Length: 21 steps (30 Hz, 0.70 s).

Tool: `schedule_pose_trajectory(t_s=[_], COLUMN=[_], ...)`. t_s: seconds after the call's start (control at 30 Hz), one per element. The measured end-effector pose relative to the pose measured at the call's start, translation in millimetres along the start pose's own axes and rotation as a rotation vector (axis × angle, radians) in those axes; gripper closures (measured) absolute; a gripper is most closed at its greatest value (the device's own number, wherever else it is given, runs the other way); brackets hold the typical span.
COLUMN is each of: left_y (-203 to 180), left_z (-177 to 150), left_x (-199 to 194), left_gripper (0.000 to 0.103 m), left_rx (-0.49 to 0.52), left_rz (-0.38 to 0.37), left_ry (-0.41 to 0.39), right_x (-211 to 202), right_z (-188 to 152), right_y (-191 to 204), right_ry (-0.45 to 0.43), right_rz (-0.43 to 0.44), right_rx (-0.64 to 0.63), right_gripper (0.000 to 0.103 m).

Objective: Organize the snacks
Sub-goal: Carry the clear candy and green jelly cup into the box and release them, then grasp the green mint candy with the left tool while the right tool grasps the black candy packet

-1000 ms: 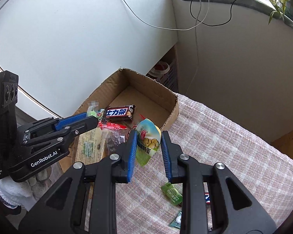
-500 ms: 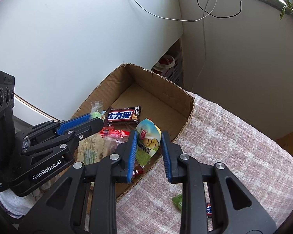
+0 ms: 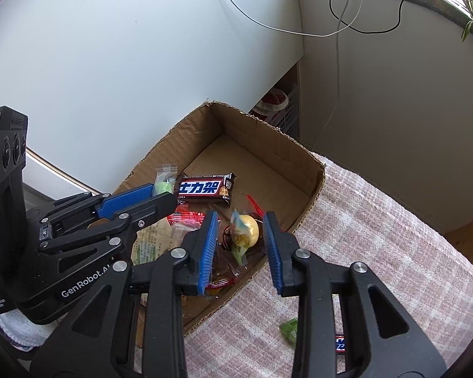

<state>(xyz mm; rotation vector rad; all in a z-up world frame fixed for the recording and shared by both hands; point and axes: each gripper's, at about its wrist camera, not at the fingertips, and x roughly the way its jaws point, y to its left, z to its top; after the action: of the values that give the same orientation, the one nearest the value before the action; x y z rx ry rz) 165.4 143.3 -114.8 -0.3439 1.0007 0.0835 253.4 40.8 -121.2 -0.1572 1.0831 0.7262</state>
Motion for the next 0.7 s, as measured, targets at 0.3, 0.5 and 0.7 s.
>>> schedule_pose_trajectory(t_s=[0.3,0.5,0.7], left_y=[-1.7,-4.0,-14.5], left_z=[-2.1,-3.0,-6.8], left_x=[-5.6,-12.0,-22.7], left_gripper=[0.057,0.057,0.057], left_rx=[0.001,0.003,0.029], left_rz=[0.008,0.005,-0.011], left_ry=[-0.02,-0.029,-0.047], right_x=[-13.6,-28.0,-51.8], right_z=[0.8,-4.2,-13.8], right_y=[-4.8,-13.6,-26.1], right_ry=[-0.035,-0.053,-0.078], right_rz=[-0.021,-0.03,-0.042], right_rx=[0.005,0.021,0.033], right_gripper=[0.036,0.034,0.034])
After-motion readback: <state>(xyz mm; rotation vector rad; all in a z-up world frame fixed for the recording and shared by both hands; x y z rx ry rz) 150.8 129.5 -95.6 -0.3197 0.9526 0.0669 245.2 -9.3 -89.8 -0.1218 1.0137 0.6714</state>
